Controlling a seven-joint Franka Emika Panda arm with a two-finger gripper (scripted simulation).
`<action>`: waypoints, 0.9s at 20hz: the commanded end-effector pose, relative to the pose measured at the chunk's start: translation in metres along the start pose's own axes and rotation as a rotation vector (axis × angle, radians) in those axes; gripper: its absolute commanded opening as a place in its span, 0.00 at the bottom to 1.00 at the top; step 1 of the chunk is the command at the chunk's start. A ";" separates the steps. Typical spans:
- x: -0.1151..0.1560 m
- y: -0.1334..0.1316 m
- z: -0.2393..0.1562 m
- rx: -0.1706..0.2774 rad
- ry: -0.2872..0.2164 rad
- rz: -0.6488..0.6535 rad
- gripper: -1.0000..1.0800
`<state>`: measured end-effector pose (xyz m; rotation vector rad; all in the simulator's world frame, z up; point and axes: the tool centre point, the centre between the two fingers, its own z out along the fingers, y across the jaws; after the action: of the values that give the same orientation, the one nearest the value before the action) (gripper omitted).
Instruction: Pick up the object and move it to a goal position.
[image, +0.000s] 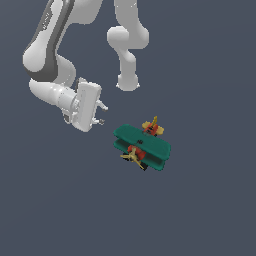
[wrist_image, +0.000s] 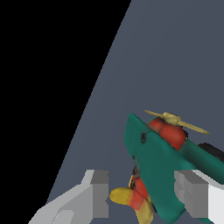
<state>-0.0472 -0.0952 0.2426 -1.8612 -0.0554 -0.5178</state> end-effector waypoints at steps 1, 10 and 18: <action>-0.009 0.013 0.009 0.017 -0.004 0.019 0.62; -0.039 0.050 0.037 0.055 -0.019 0.076 0.62; -0.054 0.065 0.050 0.069 -0.027 0.102 0.62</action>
<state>-0.0601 -0.0637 0.1550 -1.7962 0.0021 -0.4207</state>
